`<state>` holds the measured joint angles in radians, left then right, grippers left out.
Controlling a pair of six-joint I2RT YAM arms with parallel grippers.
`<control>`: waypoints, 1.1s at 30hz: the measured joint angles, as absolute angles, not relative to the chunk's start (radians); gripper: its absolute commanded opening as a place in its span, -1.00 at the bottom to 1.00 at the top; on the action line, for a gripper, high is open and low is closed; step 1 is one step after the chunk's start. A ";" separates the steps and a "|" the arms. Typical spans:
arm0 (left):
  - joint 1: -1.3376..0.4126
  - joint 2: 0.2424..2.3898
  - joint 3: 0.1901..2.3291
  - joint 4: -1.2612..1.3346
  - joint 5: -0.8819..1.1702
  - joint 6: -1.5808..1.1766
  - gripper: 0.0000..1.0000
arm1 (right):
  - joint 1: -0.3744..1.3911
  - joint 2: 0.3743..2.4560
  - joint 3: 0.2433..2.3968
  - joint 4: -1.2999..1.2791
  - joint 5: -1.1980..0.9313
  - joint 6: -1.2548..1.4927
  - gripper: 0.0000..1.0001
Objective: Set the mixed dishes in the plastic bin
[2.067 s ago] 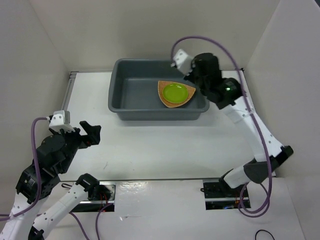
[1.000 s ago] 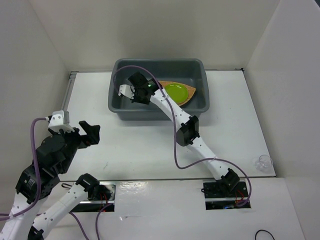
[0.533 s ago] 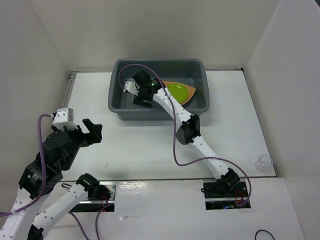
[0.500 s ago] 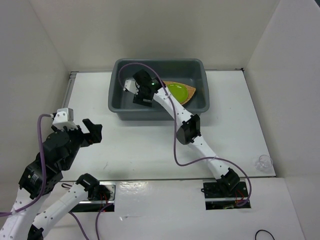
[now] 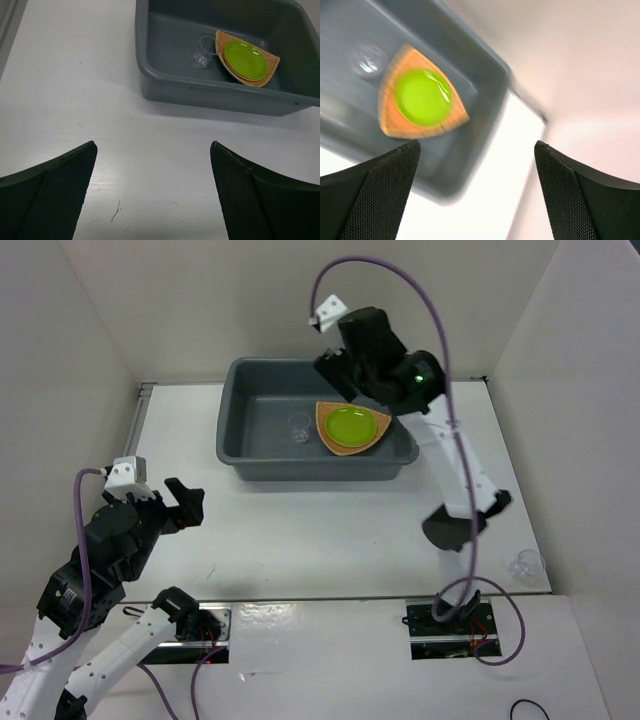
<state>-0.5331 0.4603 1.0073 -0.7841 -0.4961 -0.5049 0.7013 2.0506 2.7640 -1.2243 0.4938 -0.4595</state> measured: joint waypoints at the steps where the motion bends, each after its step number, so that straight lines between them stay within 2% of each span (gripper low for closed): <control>1: -0.533 0.460 1.007 -0.784 -0.495 -0.505 1.00 | 0.701 1.955 2.654 -1.216 0.539 -0.439 0.98; 7: -0.533 0.447 1.007 -0.783 -0.490 -0.505 1.00 | 0.626 1.521 1.925 -1.260 0.706 -0.379 0.98; 12: -0.533 0.433 1.007 -0.783 -0.486 -0.504 1.00 | 0.303 1.311 1.566 -1.271 0.657 -0.382 0.98; 16: -0.533 0.433 1.007 -0.783 -0.483 -0.504 1.00 | 0.170 1.032 1.309 -1.278 0.607 -0.395 0.98; 20: -0.533 0.433 1.007 -0.783 -0.479 -0.504 1.00 | -0.063 0.805 1.132 -1.277 0.522 -0.455 0.95; 24: -0.533 0.434 1.007 -0.782 -0.474 -0.503 1.00 | -0.221 0.754 1.013 -1.272 0.432 -0.526 0.95; 33: -0.533 0.435 1.007 -0.781 -0.472 -0.502 1.00 | -0.288 0.818 0.951 -1.211 0.328 -0.653 0.98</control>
